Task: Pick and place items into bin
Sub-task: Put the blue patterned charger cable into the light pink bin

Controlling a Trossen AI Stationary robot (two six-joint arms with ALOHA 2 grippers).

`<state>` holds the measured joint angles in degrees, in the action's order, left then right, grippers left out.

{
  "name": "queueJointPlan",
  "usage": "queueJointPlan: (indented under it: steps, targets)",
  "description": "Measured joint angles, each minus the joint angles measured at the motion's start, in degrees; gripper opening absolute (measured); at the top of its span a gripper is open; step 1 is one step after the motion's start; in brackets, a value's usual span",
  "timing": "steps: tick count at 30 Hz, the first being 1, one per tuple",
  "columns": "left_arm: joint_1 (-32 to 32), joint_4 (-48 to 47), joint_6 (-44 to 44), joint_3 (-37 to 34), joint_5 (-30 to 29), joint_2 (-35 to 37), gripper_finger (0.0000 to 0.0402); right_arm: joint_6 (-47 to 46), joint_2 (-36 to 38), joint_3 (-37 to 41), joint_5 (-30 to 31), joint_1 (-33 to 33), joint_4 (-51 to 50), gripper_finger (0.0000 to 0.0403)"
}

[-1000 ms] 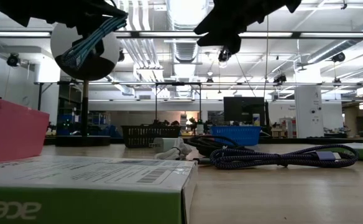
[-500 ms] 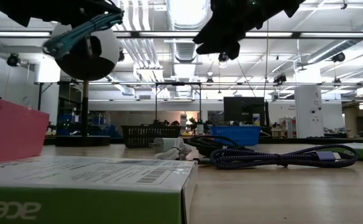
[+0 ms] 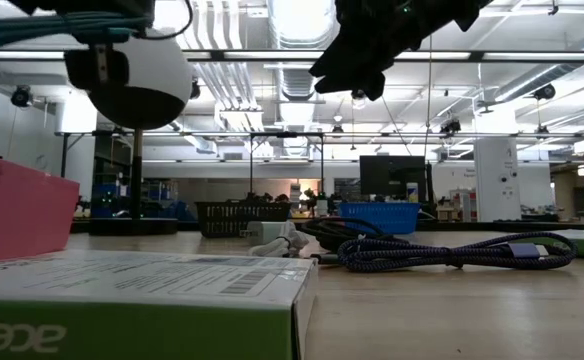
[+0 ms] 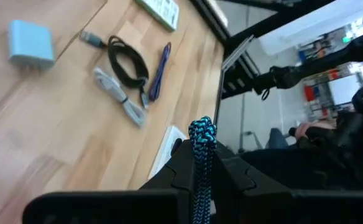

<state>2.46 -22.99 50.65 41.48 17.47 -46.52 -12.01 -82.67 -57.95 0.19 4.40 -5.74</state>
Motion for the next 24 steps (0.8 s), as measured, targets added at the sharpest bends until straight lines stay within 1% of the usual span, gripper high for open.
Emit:
queueJointPlan:
  steps: [3,7,16,22,24]
  targets:
    - [0.0,-8.9,-0.3,4.0,0.0,-0.2,0.0011,0.0,0.0,0.0,0.0,0.0,0.0,0.0173]
    - [0.0,-17.2,-0.5,7.3,-0.2,-0.3,0.0011,0.0,0.0,0.0,0.0,0.0,0.0,0.0173]
    - [0.2,-25.5,-1.1,7.7,-1.0,-1.3,0.0011,0.0,0.0,0.0,0.0,0.0,0.0,0.0173]
    - [0.2,-26.3,-3.9,7.7,-1.0,-3.5,0.0011,0.0,0.0,0.0,0.0,0.0,0.0,0.0173]
    - [0.2,-26.5,-4.5,7.7,0.0,-4.1,0.0011,0.0,0.0,0.0,0.0,0.0,0.0,0.0173]
